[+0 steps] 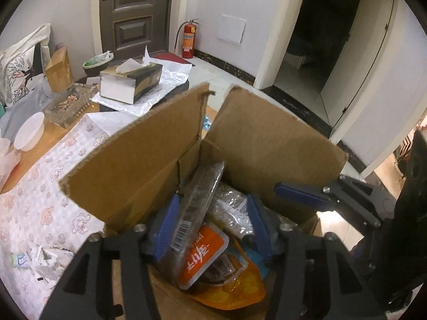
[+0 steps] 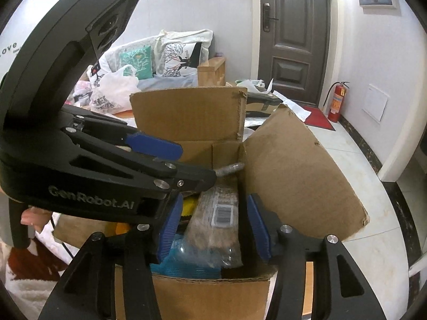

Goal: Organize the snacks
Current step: 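Carry both seaweed packs into the cardboard box and open both grippers, then return both grippers to the white crinkled bag on the sheet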

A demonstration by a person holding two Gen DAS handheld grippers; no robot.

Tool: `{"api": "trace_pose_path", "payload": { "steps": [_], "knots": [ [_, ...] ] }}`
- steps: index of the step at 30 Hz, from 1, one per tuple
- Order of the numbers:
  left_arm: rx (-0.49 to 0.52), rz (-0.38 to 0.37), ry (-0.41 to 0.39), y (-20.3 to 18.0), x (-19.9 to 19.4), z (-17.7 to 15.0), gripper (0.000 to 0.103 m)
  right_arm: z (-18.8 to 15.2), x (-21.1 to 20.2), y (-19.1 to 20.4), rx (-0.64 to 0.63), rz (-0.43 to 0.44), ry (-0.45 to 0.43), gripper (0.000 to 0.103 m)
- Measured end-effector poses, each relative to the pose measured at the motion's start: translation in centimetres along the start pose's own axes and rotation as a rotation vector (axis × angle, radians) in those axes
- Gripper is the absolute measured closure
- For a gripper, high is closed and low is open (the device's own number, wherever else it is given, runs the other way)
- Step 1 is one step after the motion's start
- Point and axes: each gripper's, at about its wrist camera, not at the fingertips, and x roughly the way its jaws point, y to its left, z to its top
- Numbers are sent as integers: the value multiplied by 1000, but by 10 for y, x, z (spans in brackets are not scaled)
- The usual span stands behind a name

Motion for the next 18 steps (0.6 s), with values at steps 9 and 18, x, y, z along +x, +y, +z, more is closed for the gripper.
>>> {"api": "trace_pose_path", "payload": {
  "steps": [9, 18],
  "knots": [
    [-13, 28, -121, 10, -61, -14, 34, 11, -20, 20, -9, 48, -53, 49],
    [-66, 175, -225, 63, -152, -64, 29, 36, -39, 92, -52, 183, -135, 48]
  ]
}}
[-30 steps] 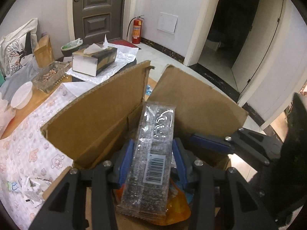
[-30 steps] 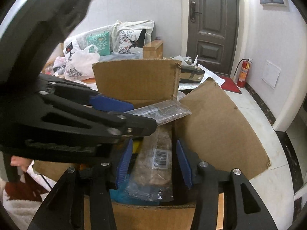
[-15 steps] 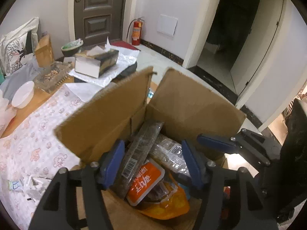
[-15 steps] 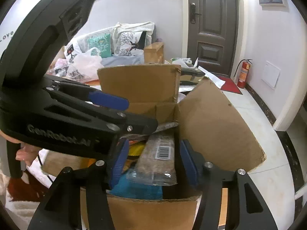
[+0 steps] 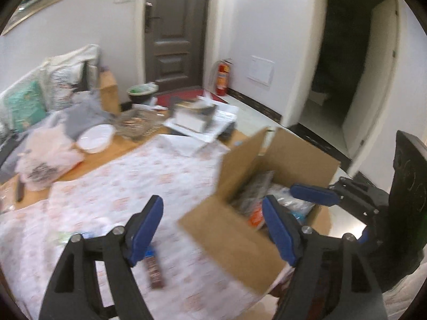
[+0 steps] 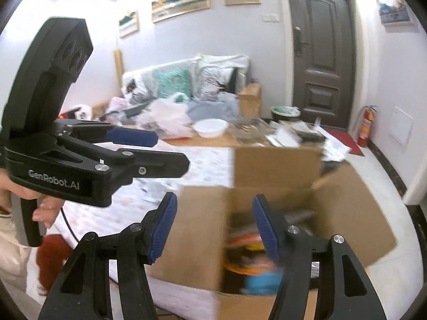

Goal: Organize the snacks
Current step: 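Return both grippers to the white crinkled bag on the sheet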

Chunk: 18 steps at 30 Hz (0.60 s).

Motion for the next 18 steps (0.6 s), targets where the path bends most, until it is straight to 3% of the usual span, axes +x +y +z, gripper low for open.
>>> {"api": "trace_pose_path", "payload": {
  "steps": [6, 11, 18],
  "knots": [
    [-64, 103, -41, 70, -45, -39, 28, 10, 26, 62, -4, 86, 15, 44],
    [-113, 132, -41, 118, -54, -74, 27, 10, 64, 117, -55, 114, 75, 44],
    [-213, 94, -3, 173, -32, -122, 27, -10, 132, 151, -42, 93, 198, 44]
  ]
}}
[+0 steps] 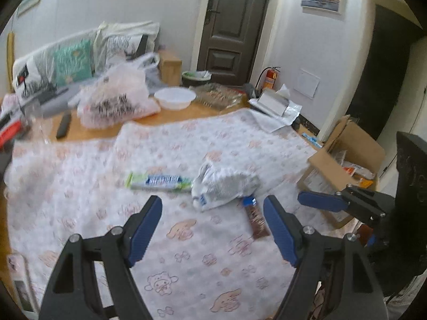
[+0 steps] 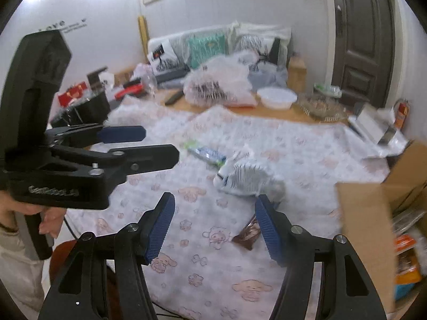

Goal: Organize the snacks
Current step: 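Return both grippers to the white crinkled bag on the sheet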

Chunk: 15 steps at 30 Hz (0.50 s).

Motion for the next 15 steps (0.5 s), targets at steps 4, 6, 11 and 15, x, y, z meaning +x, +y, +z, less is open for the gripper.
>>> {"api": "trace_pose_path", "payload": {
  "steps": [4, 6, 11, 15],
  "knots": [
    [-38, -19, 44, 18, 32, -11, 27, -12, 36, -11, 36, -55, 59, 44],
    [-58, -29, 69, 23, 49, -10, 28, -16, 50, -22, 57, -88, 70, 44],
    [-79, -101, 117, 27, 89, 1, 28, -13, 79, -54, 115, -139, 67, 40],
    [-105, -162, 144, 29, 117, 12, 28, -10, 95, -61, 102, -132, 47, 31]
  ]
}}
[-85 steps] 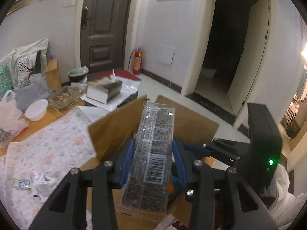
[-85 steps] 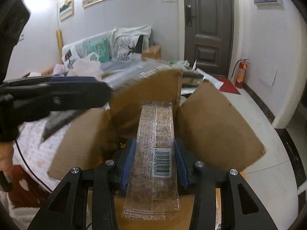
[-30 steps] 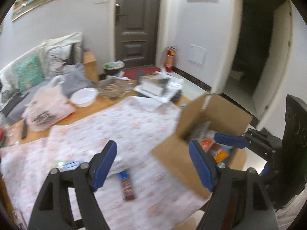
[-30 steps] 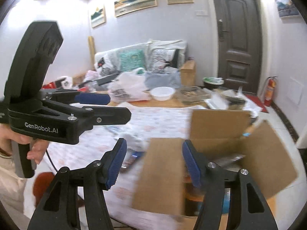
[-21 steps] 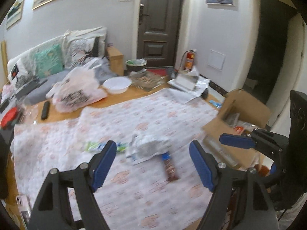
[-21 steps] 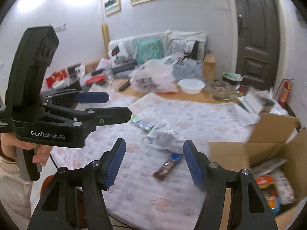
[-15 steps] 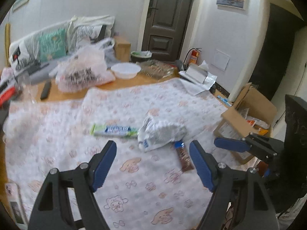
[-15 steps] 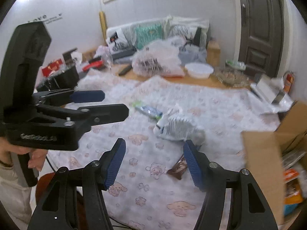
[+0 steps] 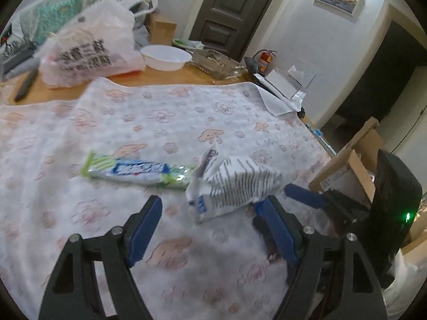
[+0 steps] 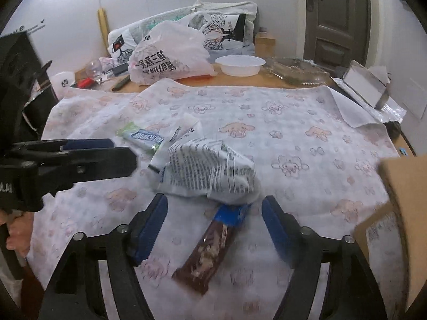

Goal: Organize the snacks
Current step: 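Return both grippers to the white crinkled bag on the sheet, then grasp the white crinkled bag with the left gripper while the right gripper also pinches it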

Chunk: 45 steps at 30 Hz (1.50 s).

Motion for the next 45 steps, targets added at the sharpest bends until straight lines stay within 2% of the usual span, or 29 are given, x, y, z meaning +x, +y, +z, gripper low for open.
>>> {"api": "trace_pose_path", "payload": {
  "steps": [1, 2, 4, 6, 7, 9, 11, 12, 13, 19, 23, 25, 27, 29, 33, 34, 35, 37, 39, 41, 43, 45],
  "knots": [
    [-8, -19, 8, 1, 8, 3, 28, 2, 4, -1, -4, -3, -11, 24],
    [-17, -37, 16, 3, 14, 5, 28, 3, 6, -1, -9, -2, -20, 21],
    [-37, -59, 26, 7, 25, 7, 28, 9, 14, -3, -28, 9, -25, 21],
    [-54, -69, 42, 10, 37, 8, 28, 14, 26, -3, -50, 29, 10, 19],
    [-57, -83, 63, 11, 44, 8, 28, 16, 30, -3, -56, 38, 19, 15],
    [-56, -103, 100, 11, 56, 8, 28, 20, 34, -2, -77, 73, 20, 15],
    [-38, -101, 96, 6, 59, 9, 30, 21, 34, -1, -91, 94, 19, 15],
    [-40, -125, 101, 4, 61, 9, 35, 21, 33, -2, -91, 114, 17, 15],
    [-36, -123, 104, 3, 62, 8, 36, 21, 31, -2, -92, 124, 10, 17],
    [-2, -89, 70, -5, 56, 5, 38, 14, 18, 4, -122, 159, -30, 33],
    [27, -63, 68, -10, 43, -4, 38, 7, 7, 17, -173, 170, -42, 39],
    [36, -65, 89, -9, 34, -13, 38, 1, -2, 20, -191, 216, -24, 41],
    [27, -74, 95, -5, 24, -21, 38, -4, -9, 20, -191, 298, -1, 41],
    [14, -67, 82, 0, 16, -27, 38, -7, -12, 24, -208, 322, 3, 42],
    [-25, -88, 57, 8, 10, -27, 37, -9, -13, 32, -274, 237, -25, 39],
    [-39, -94, 50, 9, 8, -28, 37, -9, -10, 33, -284, 209, -26, 30],
    [-51, -98, 44, 11, 7, -27, 37, -10, -8, 34, -295, 191, -32, 26],
    [-57, -97, 36, 11, 7, -26, 37, -10, -3, 35, -306, 192, -29, 25],
    [-59, -97, 29, 11, 8, -24, 37, -8, 7, 36, -303, 227, 23, 27],
    [-62, -107, 26, 10, 10, -23, 37, -8, 11, 35, -302, 240, 45, 41],
    [-55, -106, 30, 7, 14, -22, 37, -7, 15, 34, -291, 214, 56, 51],
    [-36, -81, 20, 2, 14, -21, 38, -6, 13, 30, -268, 218, 43, 58]
  ]
}}
